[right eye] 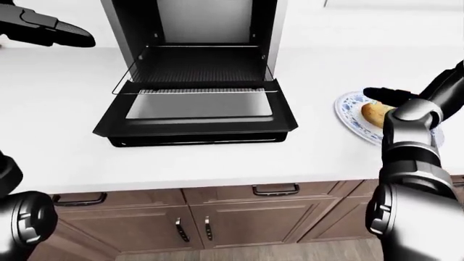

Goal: Pick the bread from the rack and place it on the plate on the counter.

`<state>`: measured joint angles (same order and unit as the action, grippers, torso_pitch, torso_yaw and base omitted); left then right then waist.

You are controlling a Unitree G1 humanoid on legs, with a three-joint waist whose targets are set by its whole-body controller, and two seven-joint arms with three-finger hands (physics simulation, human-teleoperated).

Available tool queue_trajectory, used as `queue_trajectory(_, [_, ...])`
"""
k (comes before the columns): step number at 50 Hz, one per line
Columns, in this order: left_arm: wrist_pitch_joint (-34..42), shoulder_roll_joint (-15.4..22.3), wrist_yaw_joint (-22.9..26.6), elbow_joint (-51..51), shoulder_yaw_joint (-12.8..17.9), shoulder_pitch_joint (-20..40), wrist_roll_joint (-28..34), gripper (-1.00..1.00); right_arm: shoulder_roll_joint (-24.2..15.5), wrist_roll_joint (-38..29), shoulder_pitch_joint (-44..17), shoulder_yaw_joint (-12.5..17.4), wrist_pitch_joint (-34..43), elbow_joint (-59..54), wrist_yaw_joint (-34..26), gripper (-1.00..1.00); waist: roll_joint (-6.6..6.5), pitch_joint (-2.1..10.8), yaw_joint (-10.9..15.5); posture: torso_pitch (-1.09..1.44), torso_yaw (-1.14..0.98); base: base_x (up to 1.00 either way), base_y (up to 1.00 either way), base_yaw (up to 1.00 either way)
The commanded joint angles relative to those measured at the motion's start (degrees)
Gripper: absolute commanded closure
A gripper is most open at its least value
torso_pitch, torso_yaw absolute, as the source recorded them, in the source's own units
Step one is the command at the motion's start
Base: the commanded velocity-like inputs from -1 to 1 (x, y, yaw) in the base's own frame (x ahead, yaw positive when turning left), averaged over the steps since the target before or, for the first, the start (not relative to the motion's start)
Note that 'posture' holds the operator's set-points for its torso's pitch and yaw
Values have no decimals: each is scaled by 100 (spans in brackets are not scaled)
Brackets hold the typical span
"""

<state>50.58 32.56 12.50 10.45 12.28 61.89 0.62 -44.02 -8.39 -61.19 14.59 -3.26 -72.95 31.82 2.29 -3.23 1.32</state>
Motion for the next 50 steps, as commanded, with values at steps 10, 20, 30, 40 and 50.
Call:
queue_trajectory(10, [-128, 76, -26, 199, 101, 123, 27, -100, -380, 70, -724, -90, 576, 1251, -1132, -100, 19, 140, 3, 0, 0, 0, 0, 0])
queue_trajectory(20, [-77, 118, -14, 296, 135, 54, -8, -100, -456, 443, -84, 245, 2243, 3746, -2048, -100, 42, 116, 32, 0, 0, 0, 0, 0])
queue_trajectory(30, [-72, 111, -32, 309, 121, 17, -7, -100, -424, 1201, 628, 676, 4376, 6749, -2796, -100, 30, 90, 51, 0, 0, 0, 0, 0])
queue_trajectory(40, [-133, 100, -24, 276, 120, -11, 43, -100, -547, 2044, 922, 1108, 6059, 8907, -2891, -100, 25, 73, 59, 0, 0, 0, 0, 0])
queue_trajectory(50, [-64, 118, -18, 402, 150, -91, 51, -100, -491, 2857, 1106, 1384, 7084, 10160, -2486, -100, 28, 56, 39, 0, 0, 0, 0, 0])
